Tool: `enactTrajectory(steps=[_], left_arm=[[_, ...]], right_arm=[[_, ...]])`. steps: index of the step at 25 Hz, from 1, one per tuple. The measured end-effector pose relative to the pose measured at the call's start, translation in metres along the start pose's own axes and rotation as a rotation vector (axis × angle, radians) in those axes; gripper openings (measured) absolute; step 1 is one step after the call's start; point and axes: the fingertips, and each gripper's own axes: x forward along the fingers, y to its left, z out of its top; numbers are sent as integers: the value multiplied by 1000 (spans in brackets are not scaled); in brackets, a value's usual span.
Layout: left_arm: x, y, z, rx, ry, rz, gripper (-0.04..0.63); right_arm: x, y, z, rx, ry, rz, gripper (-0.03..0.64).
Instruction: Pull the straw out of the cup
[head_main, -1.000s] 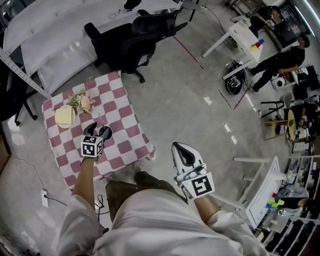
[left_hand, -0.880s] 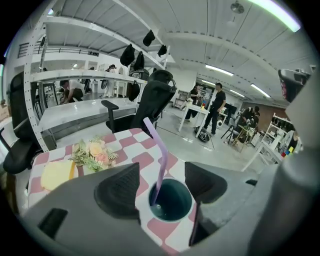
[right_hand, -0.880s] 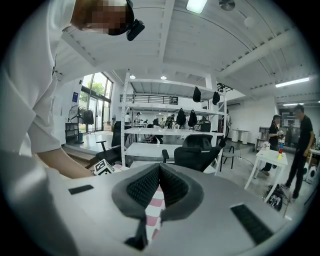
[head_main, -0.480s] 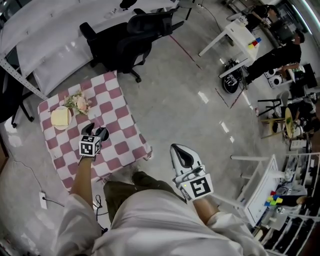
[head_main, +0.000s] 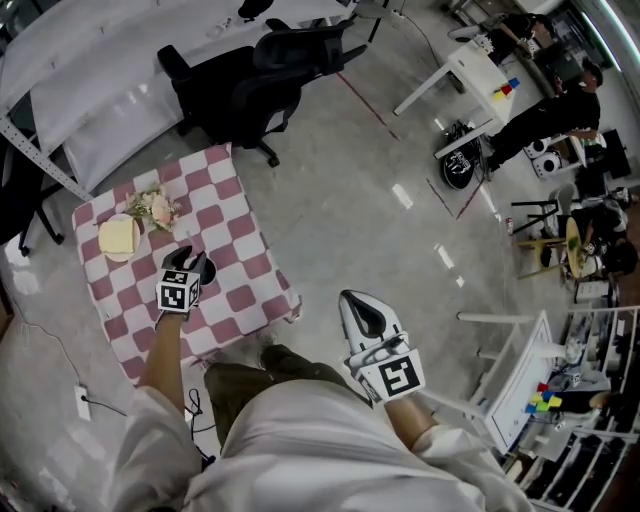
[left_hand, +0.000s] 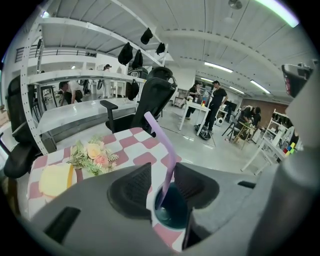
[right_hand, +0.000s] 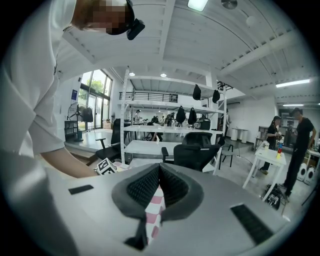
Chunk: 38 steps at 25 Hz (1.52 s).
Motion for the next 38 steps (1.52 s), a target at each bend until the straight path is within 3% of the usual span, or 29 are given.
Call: enactTrajectory(steps=[5,11,21,38], left_arm=[[2,-1,0,14,4,1,124],[2,-2,-1,28,6,9,42],[0,-4,-1,41,6,13,34],[-32,-17,26,55,-68,17,34]], right_arm=[[1,-1,-1,1,6,-1,3],[2,-1,-3,4,6,0,3],[3,-1,-1,2,0,7,3],[15,11,10,2,-36,52,3]])
